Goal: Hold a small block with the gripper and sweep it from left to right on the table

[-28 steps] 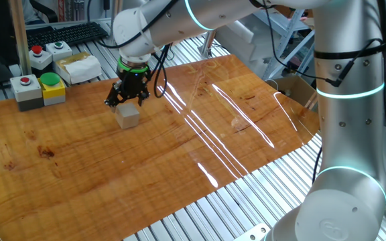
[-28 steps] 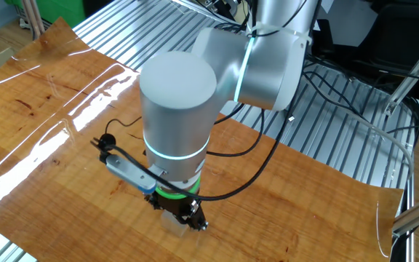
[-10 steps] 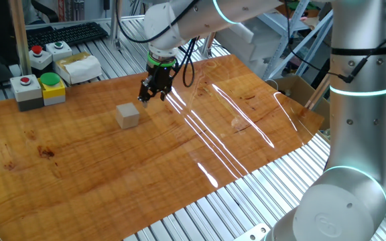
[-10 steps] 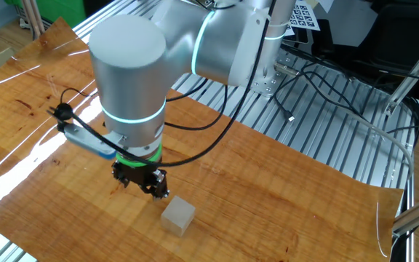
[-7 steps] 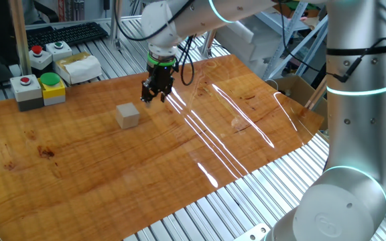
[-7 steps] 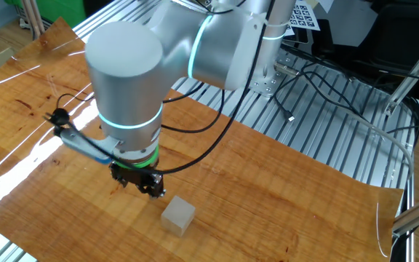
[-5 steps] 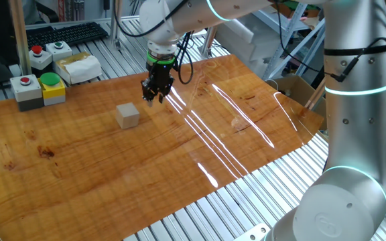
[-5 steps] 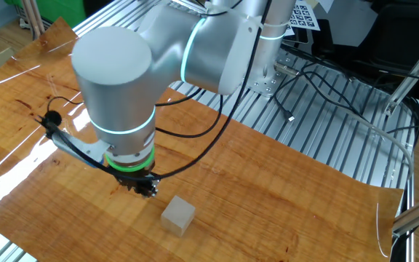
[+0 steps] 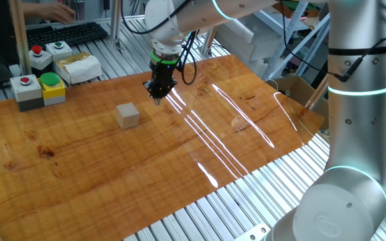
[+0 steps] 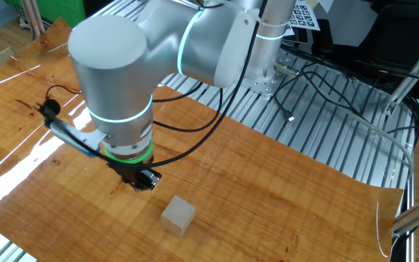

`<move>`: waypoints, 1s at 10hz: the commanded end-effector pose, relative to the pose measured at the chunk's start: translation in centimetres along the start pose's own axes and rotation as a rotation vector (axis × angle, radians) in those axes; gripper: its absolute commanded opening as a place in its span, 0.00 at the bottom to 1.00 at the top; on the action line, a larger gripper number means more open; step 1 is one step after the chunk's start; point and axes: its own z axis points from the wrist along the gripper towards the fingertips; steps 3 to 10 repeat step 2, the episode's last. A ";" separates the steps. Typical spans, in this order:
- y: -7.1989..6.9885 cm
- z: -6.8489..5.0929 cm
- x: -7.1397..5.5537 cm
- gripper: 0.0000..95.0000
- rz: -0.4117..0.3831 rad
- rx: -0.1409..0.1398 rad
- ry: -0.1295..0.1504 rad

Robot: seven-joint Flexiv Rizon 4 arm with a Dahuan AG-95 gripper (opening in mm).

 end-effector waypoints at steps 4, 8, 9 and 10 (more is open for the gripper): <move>0.0 0.0 0.0 0.00 0.004 0.013 -0.009; 0.0 0.0 0.0 0.00 0.004 0.013 -0.009; 0.0 0.0 0.0 0.00 0.004 0.013 -0.009; 0.0 0.0 0.0 0.00 0.004 0.013 -0.009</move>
